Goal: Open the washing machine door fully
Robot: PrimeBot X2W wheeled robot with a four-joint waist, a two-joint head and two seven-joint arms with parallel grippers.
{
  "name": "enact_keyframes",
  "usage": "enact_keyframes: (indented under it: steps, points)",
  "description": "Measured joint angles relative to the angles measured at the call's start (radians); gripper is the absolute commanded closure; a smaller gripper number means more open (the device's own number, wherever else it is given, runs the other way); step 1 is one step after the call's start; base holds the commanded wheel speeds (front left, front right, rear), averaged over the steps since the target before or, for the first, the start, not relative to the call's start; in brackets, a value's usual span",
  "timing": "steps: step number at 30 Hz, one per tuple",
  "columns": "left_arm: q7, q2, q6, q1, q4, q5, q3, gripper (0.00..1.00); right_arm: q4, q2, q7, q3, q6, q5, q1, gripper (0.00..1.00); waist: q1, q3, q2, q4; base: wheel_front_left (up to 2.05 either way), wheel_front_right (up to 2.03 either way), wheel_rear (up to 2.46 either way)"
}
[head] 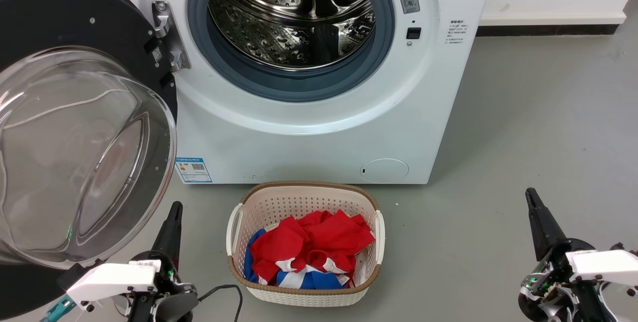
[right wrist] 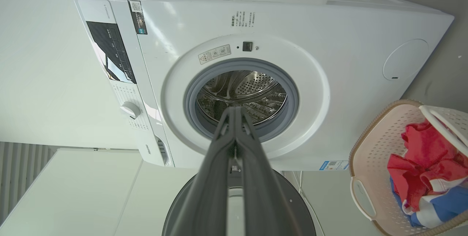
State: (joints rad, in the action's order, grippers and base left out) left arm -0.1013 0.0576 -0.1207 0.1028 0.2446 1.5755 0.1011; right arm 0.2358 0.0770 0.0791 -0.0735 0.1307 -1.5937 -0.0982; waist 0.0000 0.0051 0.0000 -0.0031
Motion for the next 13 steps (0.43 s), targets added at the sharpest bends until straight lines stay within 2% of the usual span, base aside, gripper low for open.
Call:
enact_keyframes:
  steps: [13]
  points:
    - [-0.012, -0.005, -0.010, 0.001, 0.001, 0.039, 0.011, 1.00, 0.007, -0.002, 0.009, -0.009, 0.000, -0.045, -0.001, 1.00, 0.0001, -0.002, 0.0000, 0.003, 0.00, 0.00, 0.00]
